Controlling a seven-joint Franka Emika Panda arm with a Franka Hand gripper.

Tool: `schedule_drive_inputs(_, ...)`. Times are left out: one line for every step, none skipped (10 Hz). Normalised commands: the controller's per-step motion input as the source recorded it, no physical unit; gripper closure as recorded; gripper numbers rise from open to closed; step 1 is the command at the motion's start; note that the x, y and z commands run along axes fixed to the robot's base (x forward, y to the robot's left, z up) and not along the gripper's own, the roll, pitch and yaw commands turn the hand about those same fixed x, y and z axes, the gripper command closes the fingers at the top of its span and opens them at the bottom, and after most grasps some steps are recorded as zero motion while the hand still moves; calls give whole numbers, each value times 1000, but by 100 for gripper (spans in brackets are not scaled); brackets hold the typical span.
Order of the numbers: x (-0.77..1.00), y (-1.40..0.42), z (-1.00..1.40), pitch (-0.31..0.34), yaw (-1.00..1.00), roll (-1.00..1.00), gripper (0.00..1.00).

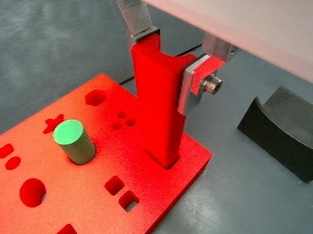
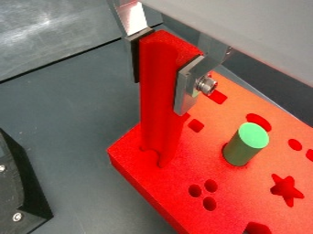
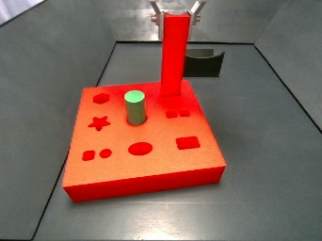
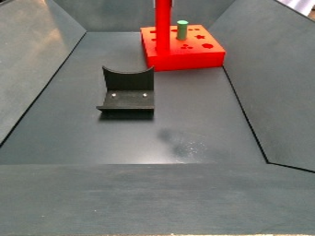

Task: Pick up the arch object. Move up. Place the arch object on the fixture. Regrasp the arch object. Move to above the board. Insert the arch object.
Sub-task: Insert the arch object.

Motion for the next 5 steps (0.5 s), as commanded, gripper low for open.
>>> schedule_drive_inputs(89, 0, -280, 0, 234, -20, 100)
schedule_drive_inputs(249, 31, -300, 11, 0, -56, 100)
schedule_drive_inputs(234, 137, -309, 27, -151, -39, 100)
schedule_drive_inputs(169, 143, -323, 17, -191, -44, 100)
schedule_drive_inputs(71, 109, -360, 0, -174, -60, 100)
